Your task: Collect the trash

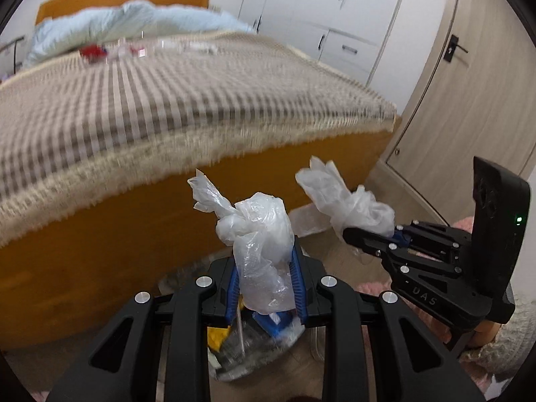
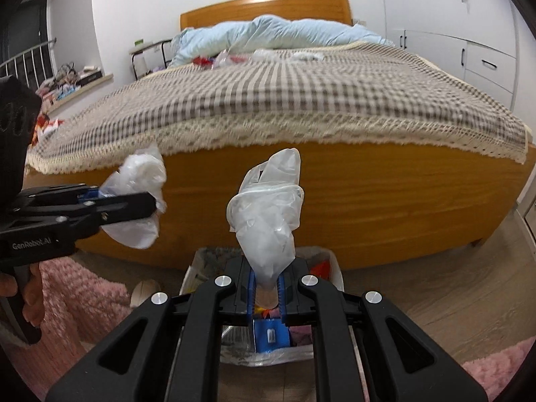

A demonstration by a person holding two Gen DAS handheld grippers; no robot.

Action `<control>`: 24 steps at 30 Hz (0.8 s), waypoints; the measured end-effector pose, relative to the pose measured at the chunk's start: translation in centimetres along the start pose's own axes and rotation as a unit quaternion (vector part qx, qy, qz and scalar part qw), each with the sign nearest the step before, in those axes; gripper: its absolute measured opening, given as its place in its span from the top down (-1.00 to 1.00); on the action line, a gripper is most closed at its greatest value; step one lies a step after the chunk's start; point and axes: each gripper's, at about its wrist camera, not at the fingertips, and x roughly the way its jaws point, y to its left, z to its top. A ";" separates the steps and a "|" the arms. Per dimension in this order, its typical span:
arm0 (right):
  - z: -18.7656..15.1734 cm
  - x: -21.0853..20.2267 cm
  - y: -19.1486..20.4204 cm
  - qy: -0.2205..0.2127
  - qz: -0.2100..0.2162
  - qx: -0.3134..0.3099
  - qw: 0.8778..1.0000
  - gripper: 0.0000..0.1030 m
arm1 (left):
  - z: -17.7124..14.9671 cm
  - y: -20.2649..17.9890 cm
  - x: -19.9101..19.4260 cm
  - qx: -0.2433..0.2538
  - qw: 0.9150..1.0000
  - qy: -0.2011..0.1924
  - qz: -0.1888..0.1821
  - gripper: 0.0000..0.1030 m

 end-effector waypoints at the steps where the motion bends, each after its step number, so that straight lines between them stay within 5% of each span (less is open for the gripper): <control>1: -0.2 0.2 0.0 0.006 0.002 0.001 1.000 0.80 | -0.1 0.1 0.4 0.001 1.000 0.007 0.000 0.54; 15: -1.4 3.5 -1.7 0.074 -0.006 0.024 0.997 0.80 | -2.2 1.7 6.4 0.000 0.993 0.114 0.042 0.54; 24: -2.3 4.6 -2.5 0.110 -0.004 0.029 0.994 0.80 | -2.3 1.9 9.3 0.000 0.987 0.151 0.052 0.44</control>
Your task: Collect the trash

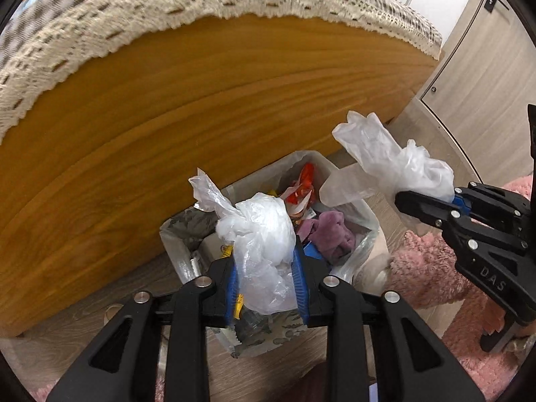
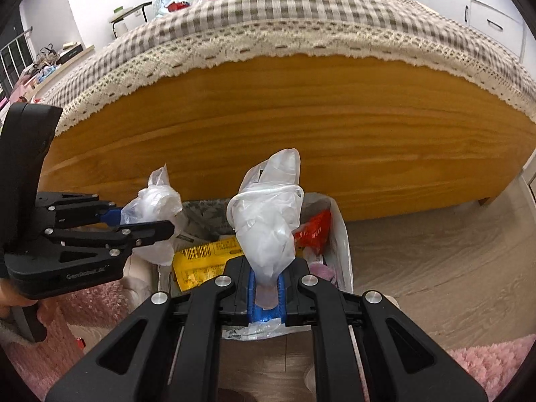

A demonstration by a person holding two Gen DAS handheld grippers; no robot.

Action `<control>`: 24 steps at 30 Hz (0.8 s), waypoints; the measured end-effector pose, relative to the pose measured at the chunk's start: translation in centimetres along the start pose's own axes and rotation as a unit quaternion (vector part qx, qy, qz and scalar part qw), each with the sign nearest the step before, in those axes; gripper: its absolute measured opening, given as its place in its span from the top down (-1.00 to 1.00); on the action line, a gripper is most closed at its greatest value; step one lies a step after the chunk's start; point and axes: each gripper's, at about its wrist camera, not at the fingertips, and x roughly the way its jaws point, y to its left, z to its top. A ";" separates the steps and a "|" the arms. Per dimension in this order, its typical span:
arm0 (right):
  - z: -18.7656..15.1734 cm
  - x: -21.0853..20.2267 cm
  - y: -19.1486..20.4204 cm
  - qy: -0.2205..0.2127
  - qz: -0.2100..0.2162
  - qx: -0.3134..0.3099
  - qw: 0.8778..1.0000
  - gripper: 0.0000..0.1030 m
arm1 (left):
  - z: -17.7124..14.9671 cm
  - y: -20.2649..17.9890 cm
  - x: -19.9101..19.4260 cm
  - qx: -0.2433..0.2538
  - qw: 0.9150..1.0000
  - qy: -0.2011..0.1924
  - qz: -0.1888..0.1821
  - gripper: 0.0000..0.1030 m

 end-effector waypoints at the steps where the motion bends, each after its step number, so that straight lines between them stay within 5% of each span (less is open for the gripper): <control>1: -0.1 0.1 -0.1 0.002 0.000 0.001 1.000 0.80 | 0.0 0.0 0.2 -0.002 1.000 0.001 -0.001 0.40; 5: 0.1 0.1 -0.3 0.006 -0.001 0.007 1.000 0.80 | 0.3 0.3 0.2 -0.007 1.000 -0.002 0.012 -0.10; 15: -0.9 0.3 -1.3 0.016 -0.014 0.009 1.000 0.80 | 0.4 1.6 -0.9 -0.045 0.998 -0.011 0.031 -0.76; 24: -1.3 1.4 -0.9 0.036 -0.027 0.001 0.999 0.80 | 0.1 2.1 -1.1 -0.062 0.997 0.004 0.055 -0.79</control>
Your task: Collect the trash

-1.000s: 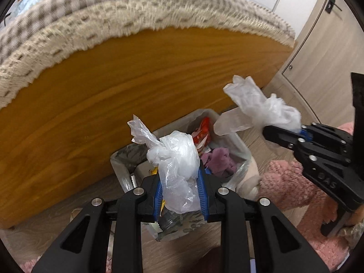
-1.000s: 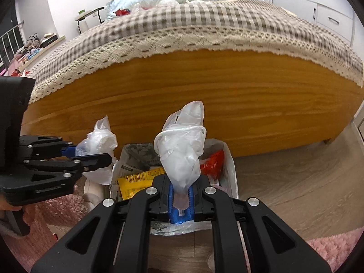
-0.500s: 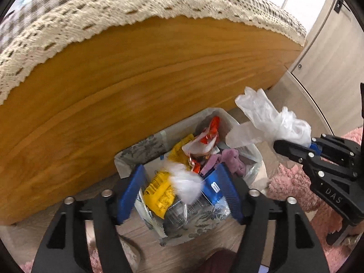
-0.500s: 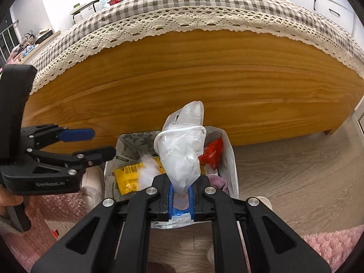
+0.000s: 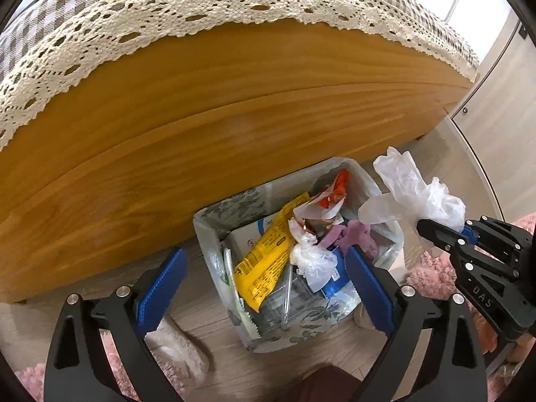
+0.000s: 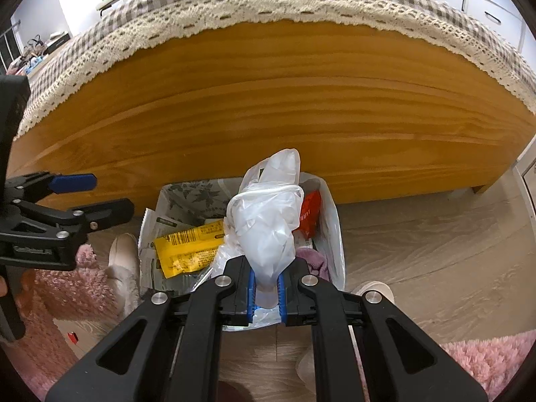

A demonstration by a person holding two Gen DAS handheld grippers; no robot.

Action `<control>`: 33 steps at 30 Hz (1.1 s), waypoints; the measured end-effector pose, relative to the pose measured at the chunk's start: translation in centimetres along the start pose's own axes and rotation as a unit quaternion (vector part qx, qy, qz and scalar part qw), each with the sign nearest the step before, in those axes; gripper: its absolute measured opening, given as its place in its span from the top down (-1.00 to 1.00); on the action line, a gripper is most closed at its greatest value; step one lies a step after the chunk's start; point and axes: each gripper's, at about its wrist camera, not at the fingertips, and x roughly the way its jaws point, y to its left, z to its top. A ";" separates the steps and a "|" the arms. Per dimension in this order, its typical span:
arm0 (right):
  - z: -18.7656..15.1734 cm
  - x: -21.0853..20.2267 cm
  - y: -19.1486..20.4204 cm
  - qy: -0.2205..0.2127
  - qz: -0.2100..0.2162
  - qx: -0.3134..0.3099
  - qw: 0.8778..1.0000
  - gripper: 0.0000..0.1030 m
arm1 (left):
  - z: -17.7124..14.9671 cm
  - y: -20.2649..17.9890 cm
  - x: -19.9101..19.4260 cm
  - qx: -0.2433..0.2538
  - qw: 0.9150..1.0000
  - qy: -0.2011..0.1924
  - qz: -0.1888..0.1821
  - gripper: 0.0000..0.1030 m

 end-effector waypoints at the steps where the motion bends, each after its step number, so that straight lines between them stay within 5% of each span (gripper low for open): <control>1: 0.0 0.2 0.1 0.003 -0.001 -0.001 1.000 0.80 | 0.0 0.0 0.0 0.000 1.000 0.002 0.002 -0.79; 19: 1.4 4.7 0.9 0.069 -0.016 0.009 0.997 0.73 | -0.4 1.7 0.8 -0.021 0.999 0.038 0.028 -0.79; 22: 1.7 4.8 0.9 0.063 -0.027 0.010 0.998 -0.01 | -0.4 1.8 0.8 -0.023 0.999 0.039 0.029 -0.79; 28: 1.4 4.9 1.0 0.065 -0.037 0.012 0.997 -0.15 | -0.4 1.6 0.7 -0.016 0.999 0.033 0.040 -0.79; 33: 1.3 5.4 1.1 0.075 -0.039 0.012 0.996 -0.65 | -0.4 1.6 0.8 -0.017 0.998 0.036 0.042 -0.79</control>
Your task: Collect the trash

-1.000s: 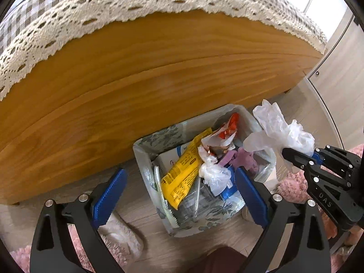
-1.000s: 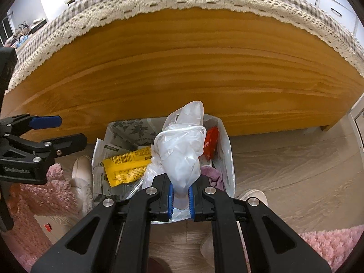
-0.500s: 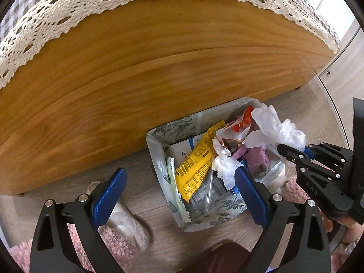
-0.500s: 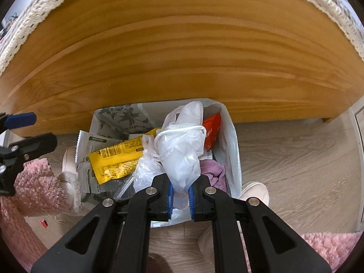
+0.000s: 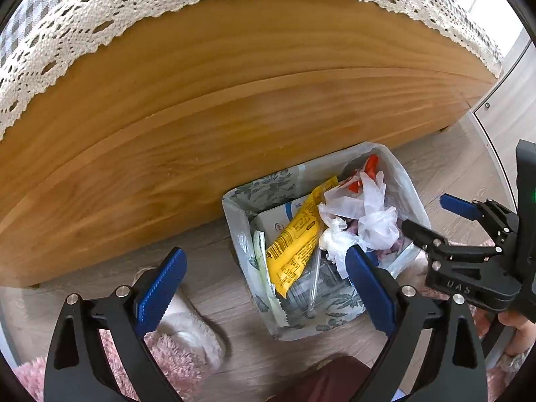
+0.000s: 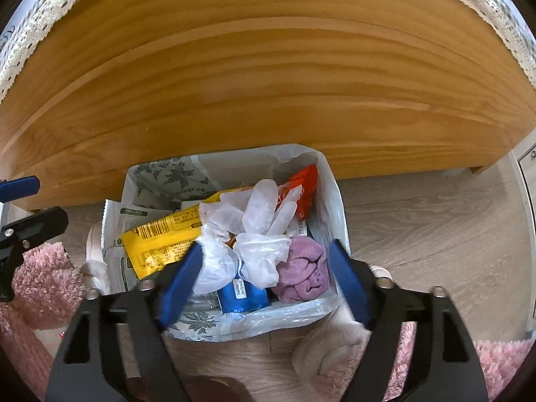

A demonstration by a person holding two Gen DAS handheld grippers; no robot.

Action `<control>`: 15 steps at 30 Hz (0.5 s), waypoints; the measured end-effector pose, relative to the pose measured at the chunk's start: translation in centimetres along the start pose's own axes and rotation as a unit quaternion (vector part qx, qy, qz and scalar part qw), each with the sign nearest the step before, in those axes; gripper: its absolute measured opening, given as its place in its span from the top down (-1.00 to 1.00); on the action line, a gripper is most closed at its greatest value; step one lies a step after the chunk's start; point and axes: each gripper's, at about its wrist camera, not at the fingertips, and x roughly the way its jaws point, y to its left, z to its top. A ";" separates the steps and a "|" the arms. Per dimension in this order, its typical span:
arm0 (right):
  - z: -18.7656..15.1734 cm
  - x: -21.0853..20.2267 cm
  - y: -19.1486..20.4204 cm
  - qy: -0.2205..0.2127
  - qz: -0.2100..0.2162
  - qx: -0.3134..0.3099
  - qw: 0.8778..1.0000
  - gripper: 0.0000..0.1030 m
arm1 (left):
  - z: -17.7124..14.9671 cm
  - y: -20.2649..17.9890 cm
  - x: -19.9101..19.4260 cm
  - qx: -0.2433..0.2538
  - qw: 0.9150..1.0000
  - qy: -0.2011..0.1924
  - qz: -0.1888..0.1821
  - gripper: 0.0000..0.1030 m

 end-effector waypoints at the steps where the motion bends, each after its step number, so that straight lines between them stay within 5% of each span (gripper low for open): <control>1: -0.1 0.2 0.1 0.006 0.000 -0.002 1.000 -0.67 | 0.0 0.0 0.0 0.000 1.000 0.000 0.000 -0.79; 6: -0.4 0.8 0.4 0.013 -0.009 -0.017 1.000 -0.84 | -0.1 -0.1 0.2 0.002 1.000 -0.001 0.001 -0.79; 15: -0.2 0.3 0.4 -0.012 -0.031 -0.028 0.999 -0.84 | -0.1 -0.3 0.0 0.010 1.000 -0.009 0.007 -0.79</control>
